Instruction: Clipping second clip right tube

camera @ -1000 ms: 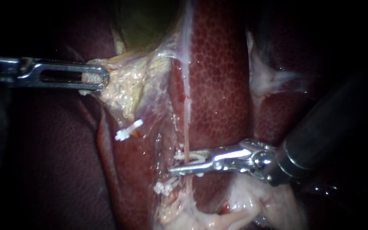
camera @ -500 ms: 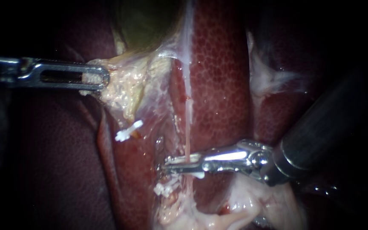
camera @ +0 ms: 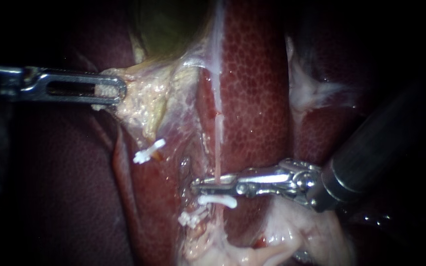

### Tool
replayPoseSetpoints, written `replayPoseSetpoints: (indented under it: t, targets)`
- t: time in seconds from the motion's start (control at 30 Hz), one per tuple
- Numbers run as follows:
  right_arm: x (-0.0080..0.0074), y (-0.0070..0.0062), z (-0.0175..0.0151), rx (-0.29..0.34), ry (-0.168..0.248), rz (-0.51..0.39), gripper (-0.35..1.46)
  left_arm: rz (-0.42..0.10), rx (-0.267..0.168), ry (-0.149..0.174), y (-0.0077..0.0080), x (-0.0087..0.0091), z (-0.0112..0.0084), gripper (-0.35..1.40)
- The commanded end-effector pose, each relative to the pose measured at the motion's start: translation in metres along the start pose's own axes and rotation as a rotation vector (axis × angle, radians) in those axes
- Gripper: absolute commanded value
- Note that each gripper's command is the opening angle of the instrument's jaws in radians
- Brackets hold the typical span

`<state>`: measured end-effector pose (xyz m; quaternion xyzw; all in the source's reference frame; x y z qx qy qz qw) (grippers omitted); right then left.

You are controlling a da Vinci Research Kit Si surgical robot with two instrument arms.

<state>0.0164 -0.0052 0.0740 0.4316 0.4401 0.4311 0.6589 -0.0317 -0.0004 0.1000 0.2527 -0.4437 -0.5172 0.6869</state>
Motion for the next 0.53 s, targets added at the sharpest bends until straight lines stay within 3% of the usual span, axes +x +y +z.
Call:
replayPoseSetpoints:
  t: [0.03,0.53]
  targets:
    - [0.0,0.0001,0.0,0.007,-0.005,0.005,-0.35,0.0,0.0,0.0,0.0,0.0,0.0,-0.35]
    - [-0.0001,0.0001,0.0001,0.03,-0.023,0.017,-0.35,0.0,0.0,0.0,0.0,0.0,0.0,-0.35]
